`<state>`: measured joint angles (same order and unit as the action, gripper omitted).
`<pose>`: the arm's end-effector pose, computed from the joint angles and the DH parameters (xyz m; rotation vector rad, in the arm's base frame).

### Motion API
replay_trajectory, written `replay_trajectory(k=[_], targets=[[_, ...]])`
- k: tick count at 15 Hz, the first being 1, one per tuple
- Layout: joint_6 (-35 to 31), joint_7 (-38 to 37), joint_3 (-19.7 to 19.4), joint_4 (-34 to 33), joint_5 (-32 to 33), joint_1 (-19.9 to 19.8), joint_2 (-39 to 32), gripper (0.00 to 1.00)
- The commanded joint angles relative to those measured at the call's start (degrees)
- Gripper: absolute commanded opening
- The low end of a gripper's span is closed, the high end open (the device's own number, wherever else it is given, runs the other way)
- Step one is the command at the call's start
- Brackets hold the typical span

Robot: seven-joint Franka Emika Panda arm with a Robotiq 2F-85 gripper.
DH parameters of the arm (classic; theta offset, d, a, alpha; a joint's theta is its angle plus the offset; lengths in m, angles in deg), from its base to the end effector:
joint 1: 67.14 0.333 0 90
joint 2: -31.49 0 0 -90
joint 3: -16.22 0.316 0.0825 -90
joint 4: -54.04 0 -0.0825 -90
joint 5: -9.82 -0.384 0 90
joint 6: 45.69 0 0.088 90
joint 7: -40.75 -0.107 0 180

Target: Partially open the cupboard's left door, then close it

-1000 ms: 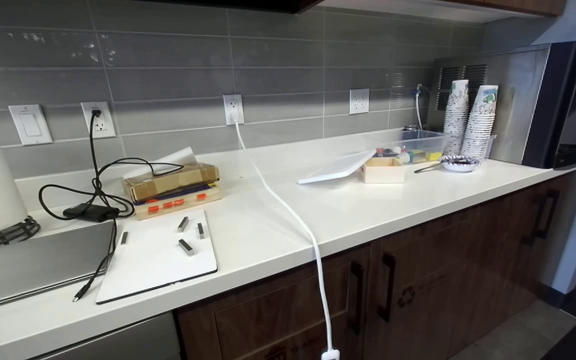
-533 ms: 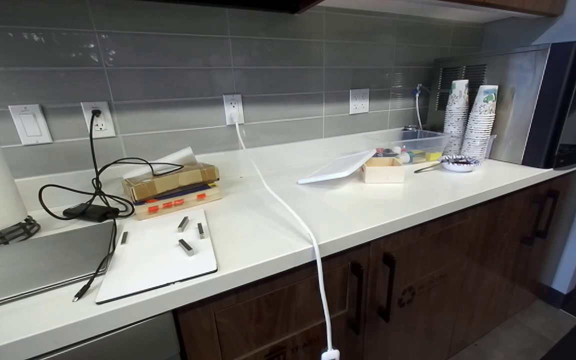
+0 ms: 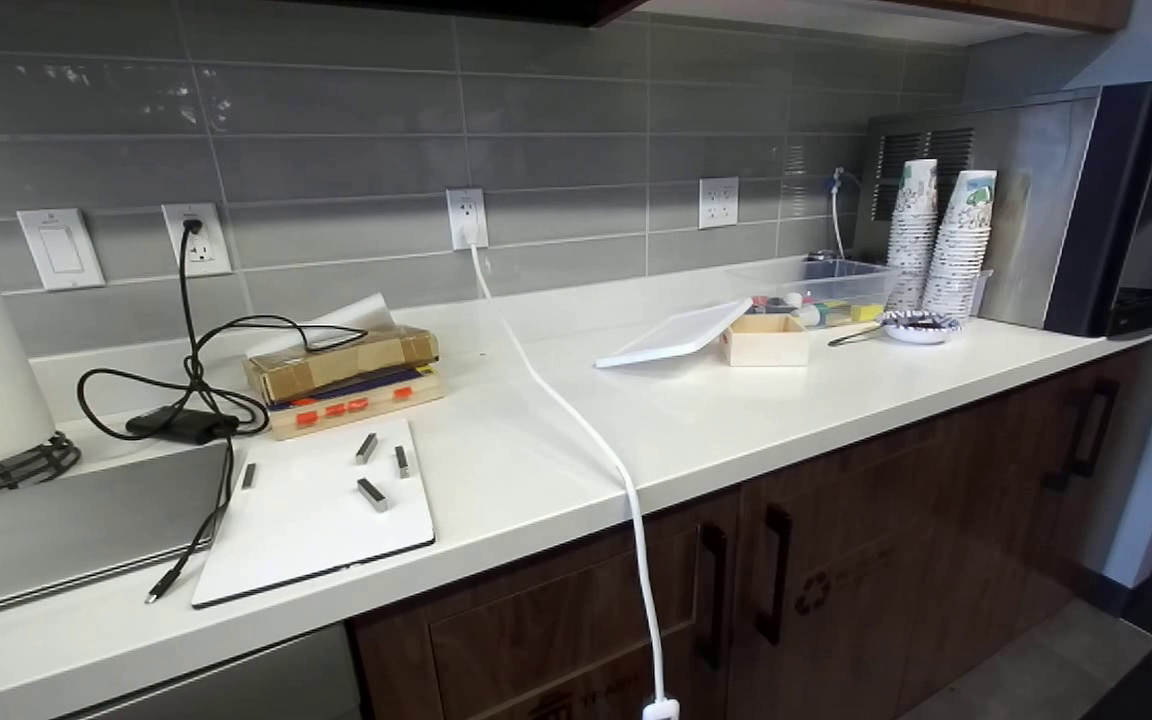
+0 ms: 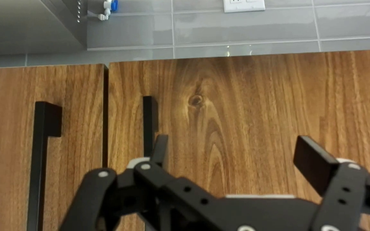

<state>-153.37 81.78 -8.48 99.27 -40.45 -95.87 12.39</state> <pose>0.4723 -0.3960 0.8568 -2.7158 0.0791 -1.5724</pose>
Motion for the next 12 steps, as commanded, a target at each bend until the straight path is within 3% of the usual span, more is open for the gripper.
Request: replay_trajectory(k=[1,12], targets=[[-0.9,-2.6,-0.6,-11.6,-0.2,-2.7,-7.3,1.0],[-10.8,-6.3,-0.5,-16.8,0.0,-4.2,-12.7,1.0]])
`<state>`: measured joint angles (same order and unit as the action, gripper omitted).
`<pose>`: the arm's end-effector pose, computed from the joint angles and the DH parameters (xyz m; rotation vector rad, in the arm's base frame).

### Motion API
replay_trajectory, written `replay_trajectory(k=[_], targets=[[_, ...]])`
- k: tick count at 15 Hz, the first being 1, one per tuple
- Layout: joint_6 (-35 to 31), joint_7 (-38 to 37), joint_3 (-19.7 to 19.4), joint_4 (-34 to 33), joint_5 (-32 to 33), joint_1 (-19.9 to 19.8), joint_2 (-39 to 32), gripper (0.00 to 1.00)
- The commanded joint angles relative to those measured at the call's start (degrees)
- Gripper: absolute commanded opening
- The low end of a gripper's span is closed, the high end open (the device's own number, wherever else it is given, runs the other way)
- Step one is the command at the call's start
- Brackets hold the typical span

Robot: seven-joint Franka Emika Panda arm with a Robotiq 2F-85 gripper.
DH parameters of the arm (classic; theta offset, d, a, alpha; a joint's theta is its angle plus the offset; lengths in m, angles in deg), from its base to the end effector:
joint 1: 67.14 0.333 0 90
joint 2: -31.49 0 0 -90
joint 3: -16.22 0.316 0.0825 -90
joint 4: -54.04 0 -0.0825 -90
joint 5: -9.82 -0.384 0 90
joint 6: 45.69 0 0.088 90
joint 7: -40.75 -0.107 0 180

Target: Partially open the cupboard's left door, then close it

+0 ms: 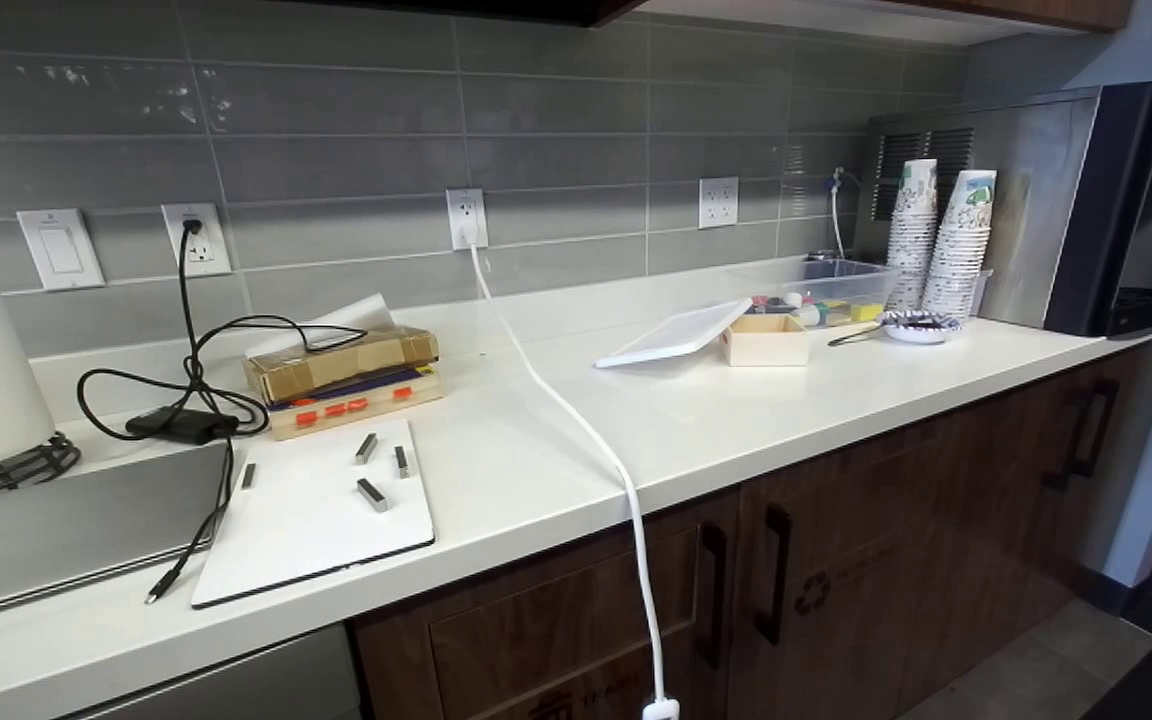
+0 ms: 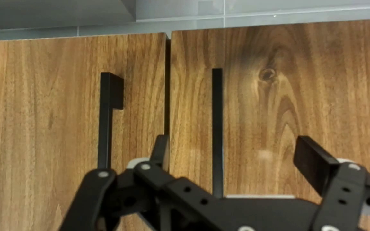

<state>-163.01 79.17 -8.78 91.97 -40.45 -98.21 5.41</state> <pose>0.4873 -0.4264 0.8543 2.5282 -0.2119 1.6384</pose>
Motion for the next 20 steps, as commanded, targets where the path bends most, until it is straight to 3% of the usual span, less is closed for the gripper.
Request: replay_trajectory(k=[1,5,6,11,16,17,18,20], targets=[[-1.8,-3.8,-0.1,-9.7,0.0,-1.8,-6.1,1.0],[-4.0,-4.2,0.2,-10.3,0.2,-1.3,-7.3,1.0],[-6.3,-4.4,7.3,-8.0,5.4,-3.4,-5.6,1.0],[-10.3,-6.3,15.6,-9.6,12.6,-5.2,-7.3,1.0],[-11.4,-8.0,20.9,-11.4,17.4,-6.7,-9.0,1.0],[-11.3,-8.1,21.8,-11.8,18.0,-7.1,-9.3,0.75],[-11.0,-8.3,22.6,-12.1,18.5,-7.5,-9.5,0.75],[-10.4,-8.1,24.3,-12.8,19.0,-8.2,-9.9,0.58]])
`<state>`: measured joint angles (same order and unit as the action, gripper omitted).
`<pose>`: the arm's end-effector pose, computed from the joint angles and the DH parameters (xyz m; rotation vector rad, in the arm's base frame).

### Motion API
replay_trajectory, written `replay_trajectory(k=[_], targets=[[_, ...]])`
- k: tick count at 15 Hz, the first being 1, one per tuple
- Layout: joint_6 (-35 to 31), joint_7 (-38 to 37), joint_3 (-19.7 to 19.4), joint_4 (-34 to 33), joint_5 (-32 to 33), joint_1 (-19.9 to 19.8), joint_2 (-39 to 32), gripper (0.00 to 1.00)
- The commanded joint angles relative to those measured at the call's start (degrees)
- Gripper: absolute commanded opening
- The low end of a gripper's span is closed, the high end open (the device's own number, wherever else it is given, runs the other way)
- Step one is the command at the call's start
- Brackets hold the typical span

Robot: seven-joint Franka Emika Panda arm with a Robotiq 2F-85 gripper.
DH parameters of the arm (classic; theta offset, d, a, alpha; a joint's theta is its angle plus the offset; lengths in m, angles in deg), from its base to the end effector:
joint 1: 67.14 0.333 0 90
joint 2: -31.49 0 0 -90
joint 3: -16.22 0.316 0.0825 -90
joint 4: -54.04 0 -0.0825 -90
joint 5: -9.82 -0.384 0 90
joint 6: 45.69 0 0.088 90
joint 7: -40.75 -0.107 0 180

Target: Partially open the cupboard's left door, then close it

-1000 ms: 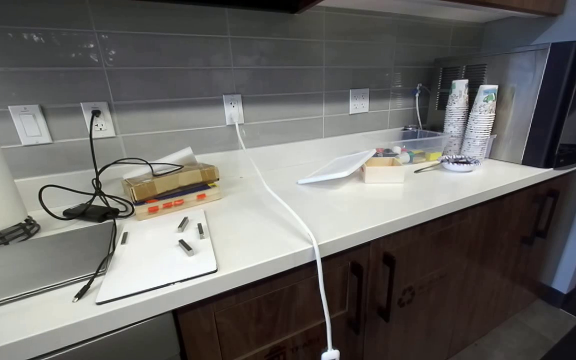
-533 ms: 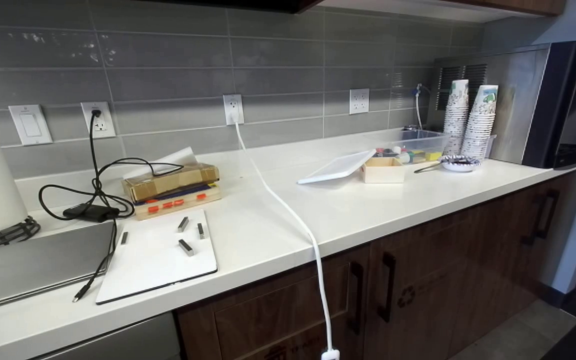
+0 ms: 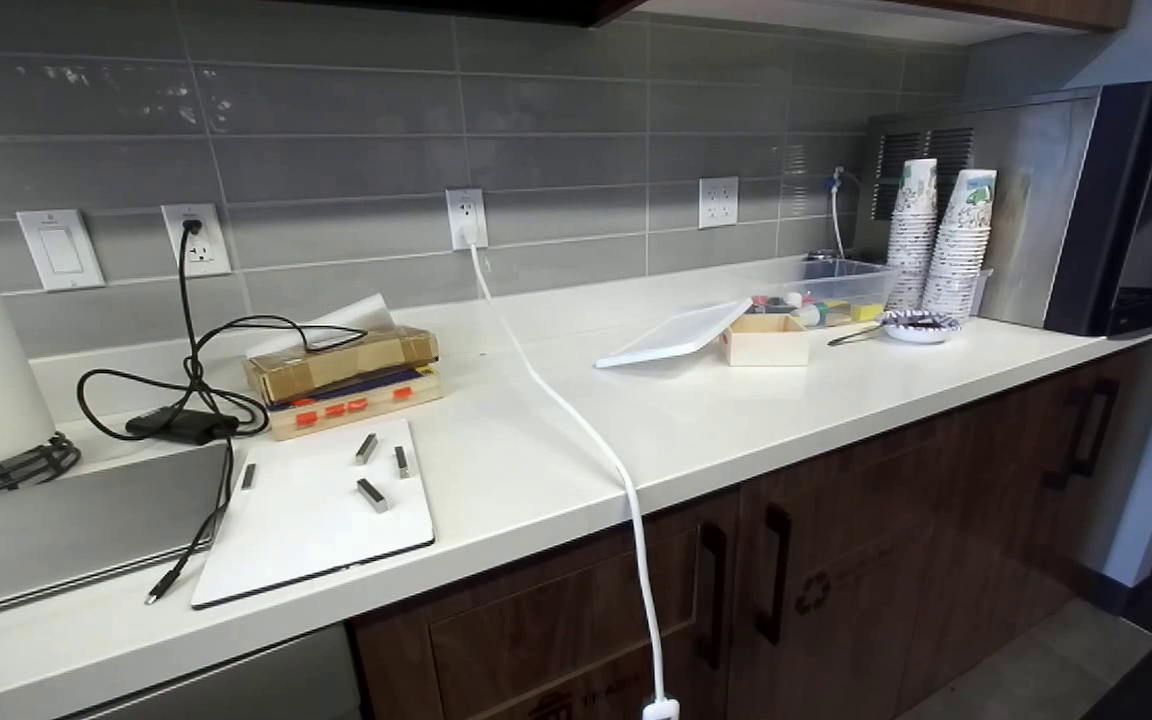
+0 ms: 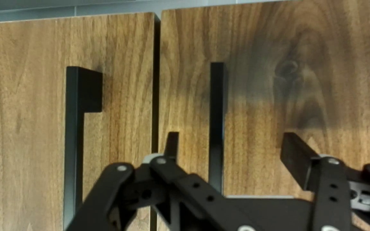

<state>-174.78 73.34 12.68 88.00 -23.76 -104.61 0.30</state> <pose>0.5377 -0.4181 0.8329 2.4268 -0.2503 1.7049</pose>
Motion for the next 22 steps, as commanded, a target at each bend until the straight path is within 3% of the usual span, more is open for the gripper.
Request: replay_trajectory(k=[1,8,22], targets=[[1.5,-2.3,3.6,-9.2,2.5,-2.1,-5.1,0.51],[0.7,-1.7,2.5,-7.0,1.4,-1.7,-4.1,0.0],[7.8,-1.7,0.8,-2.6,1.2,-4.8,3.0,0.03]])
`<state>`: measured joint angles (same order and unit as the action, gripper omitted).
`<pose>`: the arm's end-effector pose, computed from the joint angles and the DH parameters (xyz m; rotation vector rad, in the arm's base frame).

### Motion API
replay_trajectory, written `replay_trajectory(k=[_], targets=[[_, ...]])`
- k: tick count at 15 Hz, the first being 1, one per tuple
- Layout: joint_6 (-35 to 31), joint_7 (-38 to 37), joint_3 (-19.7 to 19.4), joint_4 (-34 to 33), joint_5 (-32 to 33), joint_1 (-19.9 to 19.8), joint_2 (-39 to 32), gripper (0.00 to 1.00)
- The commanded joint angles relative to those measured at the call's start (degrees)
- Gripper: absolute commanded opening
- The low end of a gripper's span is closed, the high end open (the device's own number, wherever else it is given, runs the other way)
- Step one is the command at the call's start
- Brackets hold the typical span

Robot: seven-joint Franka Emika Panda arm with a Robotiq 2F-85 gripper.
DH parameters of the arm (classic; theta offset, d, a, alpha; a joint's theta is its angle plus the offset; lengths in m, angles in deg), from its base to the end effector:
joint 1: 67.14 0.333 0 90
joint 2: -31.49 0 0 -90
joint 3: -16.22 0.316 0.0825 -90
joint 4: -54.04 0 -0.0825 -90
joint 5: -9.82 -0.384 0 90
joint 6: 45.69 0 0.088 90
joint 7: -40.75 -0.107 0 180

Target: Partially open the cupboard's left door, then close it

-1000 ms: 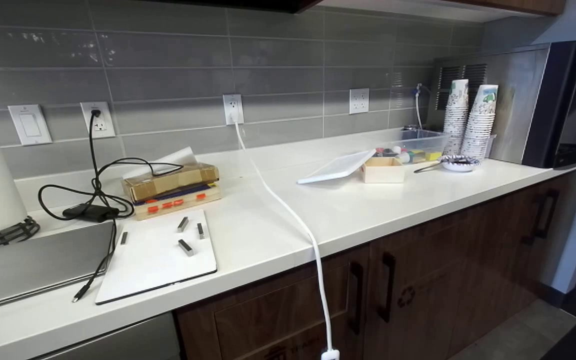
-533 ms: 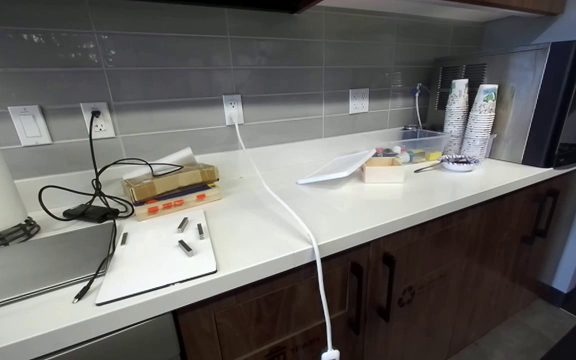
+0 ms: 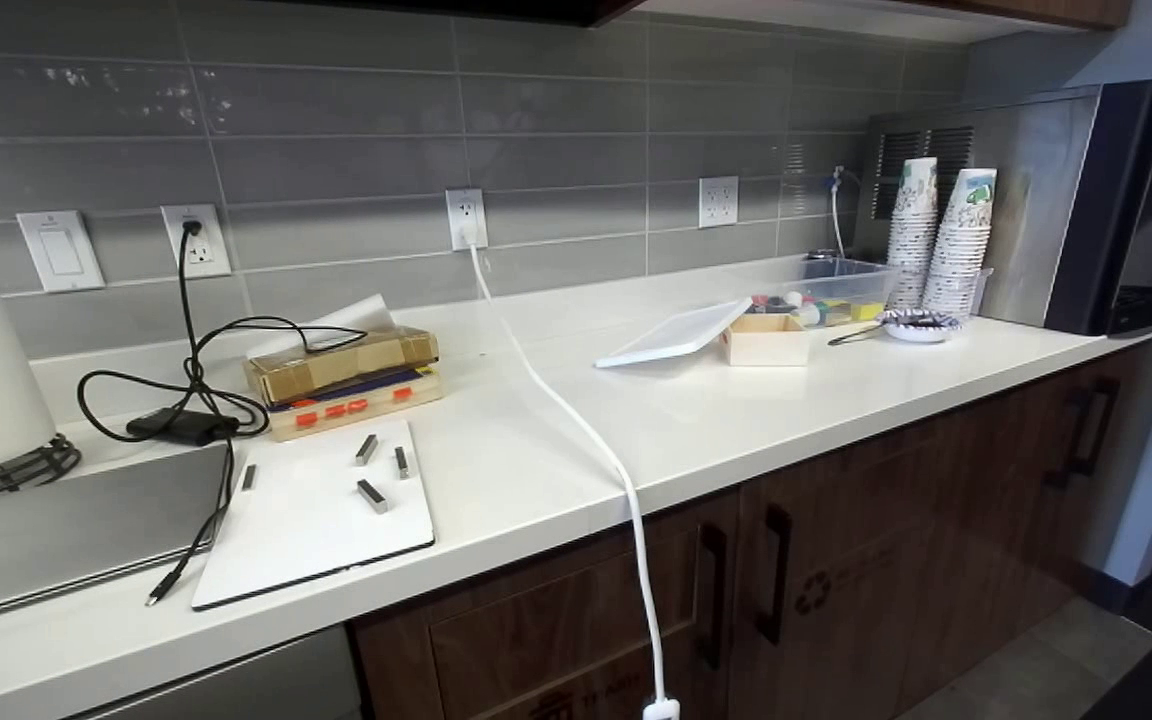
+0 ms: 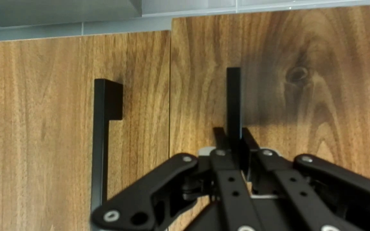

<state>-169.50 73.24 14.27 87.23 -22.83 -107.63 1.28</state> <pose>0.5170 -0.4276 0.8393 2.4819 -0.2509 1.6491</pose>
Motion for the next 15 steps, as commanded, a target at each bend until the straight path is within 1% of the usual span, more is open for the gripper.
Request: replay_trajectory(k=[1,6,10,15], targets=[[3.4,-1.5,-0.9,-1.4,0.0,-2.2,2.7,0.03],[8.0,-1.0,-1.4,0.8,-0.1,-3.9,6.3,0.03],[8.9,-0.3,-1.7,4.8,-0.8,-4.0,10.1,0.03],[6.7,0.2,-2.6,14.4,-0.2,-3.1,16.8,0.03]])
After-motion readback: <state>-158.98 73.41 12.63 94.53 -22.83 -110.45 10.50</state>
